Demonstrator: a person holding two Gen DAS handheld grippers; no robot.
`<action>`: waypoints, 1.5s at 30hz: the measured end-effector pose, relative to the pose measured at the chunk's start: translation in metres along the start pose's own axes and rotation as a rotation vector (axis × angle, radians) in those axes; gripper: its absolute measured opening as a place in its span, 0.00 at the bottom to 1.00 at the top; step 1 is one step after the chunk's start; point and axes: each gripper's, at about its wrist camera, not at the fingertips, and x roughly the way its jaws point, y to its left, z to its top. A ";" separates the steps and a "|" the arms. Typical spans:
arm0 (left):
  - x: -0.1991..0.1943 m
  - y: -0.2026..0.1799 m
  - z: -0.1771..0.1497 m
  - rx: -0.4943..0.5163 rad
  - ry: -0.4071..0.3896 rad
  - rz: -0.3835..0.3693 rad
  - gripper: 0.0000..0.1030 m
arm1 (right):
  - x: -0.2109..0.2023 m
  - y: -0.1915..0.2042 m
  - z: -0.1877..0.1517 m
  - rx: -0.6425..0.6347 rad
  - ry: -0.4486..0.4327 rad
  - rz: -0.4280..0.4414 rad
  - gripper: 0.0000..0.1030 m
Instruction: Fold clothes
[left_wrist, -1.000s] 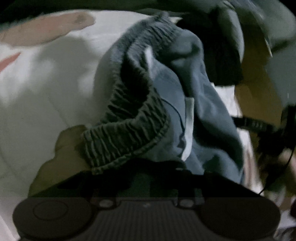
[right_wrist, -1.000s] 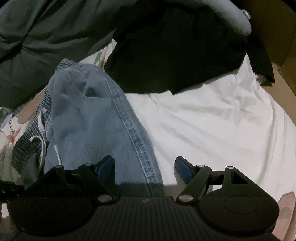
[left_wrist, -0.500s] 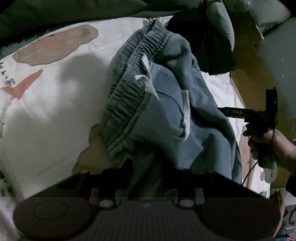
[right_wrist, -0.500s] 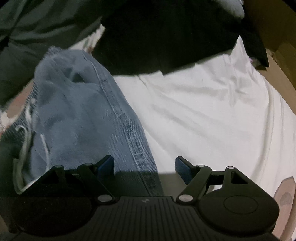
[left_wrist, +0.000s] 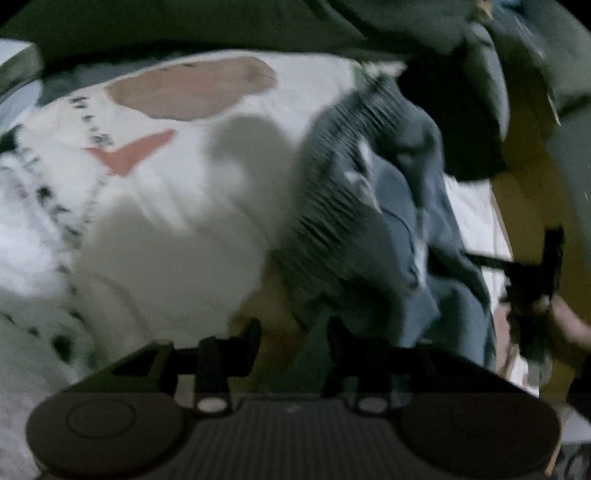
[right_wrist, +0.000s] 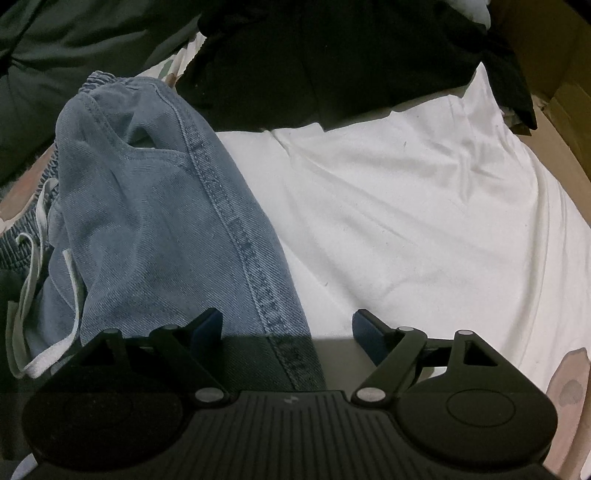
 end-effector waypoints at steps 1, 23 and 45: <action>0.004 0.004 0.001 -0.014 0.011 -0.004 0.44 | 0.000 0.000 0.000 -0.001 -0.001 0.001 0.81; 0.069 -0.035 -0.017 -0.003 0.097 -0.065 0.63 | -0.004 -0.003 -0.011 -0.014 -0.016 0.003 0.84; 0.029 -0.023 -0.007 -0.144 -0.077 -0.079 0.15 | -0.022 -0.014 0.005 -0.002 -0.043 0.062 0.74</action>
